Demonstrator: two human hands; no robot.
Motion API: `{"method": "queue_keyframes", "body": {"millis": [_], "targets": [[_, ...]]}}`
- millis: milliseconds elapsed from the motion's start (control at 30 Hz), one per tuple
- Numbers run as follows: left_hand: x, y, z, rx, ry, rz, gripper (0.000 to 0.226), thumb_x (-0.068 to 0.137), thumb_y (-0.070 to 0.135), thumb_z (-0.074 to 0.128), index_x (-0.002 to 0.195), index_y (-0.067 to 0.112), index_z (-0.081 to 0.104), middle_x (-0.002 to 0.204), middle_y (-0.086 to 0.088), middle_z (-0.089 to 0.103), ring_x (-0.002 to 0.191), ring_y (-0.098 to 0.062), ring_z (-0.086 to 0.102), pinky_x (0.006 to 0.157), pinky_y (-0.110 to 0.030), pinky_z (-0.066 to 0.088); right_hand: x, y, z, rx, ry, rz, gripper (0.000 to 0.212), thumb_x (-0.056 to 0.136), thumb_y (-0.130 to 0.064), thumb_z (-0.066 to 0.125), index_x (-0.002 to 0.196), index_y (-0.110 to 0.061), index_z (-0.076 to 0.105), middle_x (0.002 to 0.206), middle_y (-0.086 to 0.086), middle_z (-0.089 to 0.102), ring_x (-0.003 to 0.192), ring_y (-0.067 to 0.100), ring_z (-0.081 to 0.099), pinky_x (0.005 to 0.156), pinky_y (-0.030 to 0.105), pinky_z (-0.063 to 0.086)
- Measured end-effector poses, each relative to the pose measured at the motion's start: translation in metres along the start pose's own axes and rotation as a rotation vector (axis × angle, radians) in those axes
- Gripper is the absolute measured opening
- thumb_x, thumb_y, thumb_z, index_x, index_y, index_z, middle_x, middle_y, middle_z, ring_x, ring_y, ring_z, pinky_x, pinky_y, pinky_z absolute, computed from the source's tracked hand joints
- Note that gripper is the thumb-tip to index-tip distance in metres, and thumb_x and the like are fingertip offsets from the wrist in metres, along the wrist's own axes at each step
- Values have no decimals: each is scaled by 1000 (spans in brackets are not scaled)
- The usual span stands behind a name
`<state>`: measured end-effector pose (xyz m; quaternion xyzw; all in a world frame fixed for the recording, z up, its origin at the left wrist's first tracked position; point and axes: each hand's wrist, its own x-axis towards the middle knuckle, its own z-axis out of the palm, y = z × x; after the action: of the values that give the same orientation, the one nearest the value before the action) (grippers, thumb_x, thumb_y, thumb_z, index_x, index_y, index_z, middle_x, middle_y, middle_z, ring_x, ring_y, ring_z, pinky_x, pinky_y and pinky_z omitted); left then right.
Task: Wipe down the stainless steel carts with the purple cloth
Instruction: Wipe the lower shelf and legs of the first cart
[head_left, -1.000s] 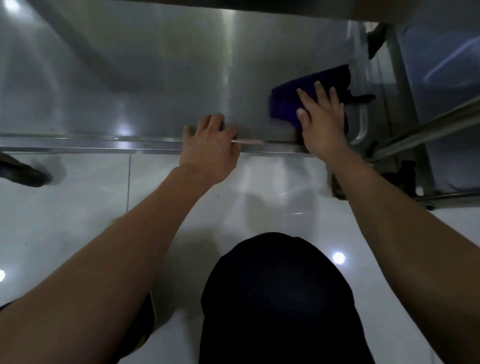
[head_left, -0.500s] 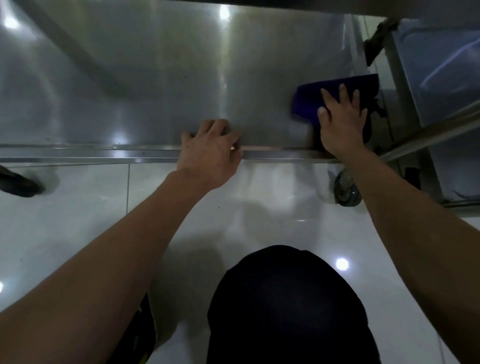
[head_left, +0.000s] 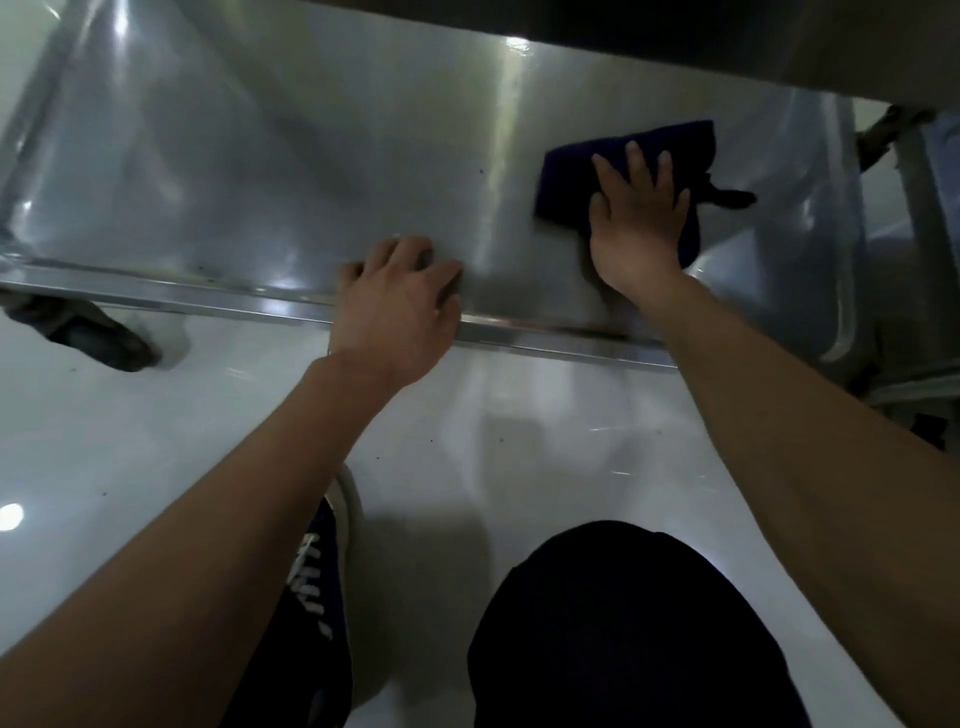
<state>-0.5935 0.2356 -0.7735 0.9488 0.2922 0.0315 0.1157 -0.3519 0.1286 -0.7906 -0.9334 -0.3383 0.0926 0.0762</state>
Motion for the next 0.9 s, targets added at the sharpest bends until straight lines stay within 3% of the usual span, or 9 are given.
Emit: {"method": "queue_keyframes", "body": {"millis": [133, 300, 400, 700, 900], "targets": [[-1, -3, -3, -6, 16, 31, 31, 94, 35, 57, 122, 24, 68, 130, -5, 59, 120, -32, 55, 94, -50, 45, 15, -60, 14, -7, -23, -99, 49, 106, -34, 28, 155, -37, 27, 168, 1, 9, 154, 32, -1, 121, 58, 1], [-7, -4, -2, 16, -1, 56, 41, 96, 37, 54, 134, 25, 61, 137, -6, 54, 130, -32, 48, 100, -52, 44, 31, -134, 26, 21, -117, -282, 49, 105, -35, 30, 155, -40, 26, 168, -3, 7, 154, 30, -2, 120, 56, -1], [-7, -3, -2, 29, -25, 40, 44, 97, 39, 52, 139, 27, 56, 139, -5, 51, 133, -31, 44, 103, -52, 41, 34, -146, 27, 50, -157, -354, 49, 106, -35, 29, 155, -39, 26, 168, -3, 7, 154, 30, -3, 120, 55, -3], [-7, 20, 1, 52, -89, -60, 38, 97, 27, 53, 134, 18, 56, 149, -11, 41, 146, -34, 26, 111, -60, 31, 23, -70, 14, 39, -72, -252, 49, 105, -38, 32, 154, -39, 28, 167, -2, 12, 154, 30, 4, 121, 52, 5], [-16, 73, 7, -9, -86, 78, 42, 97, 27, 50, 138, 23, 53, 150, -4, 41, 143, -29, 31, 111, -54, 32, 3, 34, -10, 13, -75, -109, 49, 107, -39, 30, 155, -38, 26, 167, -1, 11, 153, 33, 6, 120, 56, 10]]}}
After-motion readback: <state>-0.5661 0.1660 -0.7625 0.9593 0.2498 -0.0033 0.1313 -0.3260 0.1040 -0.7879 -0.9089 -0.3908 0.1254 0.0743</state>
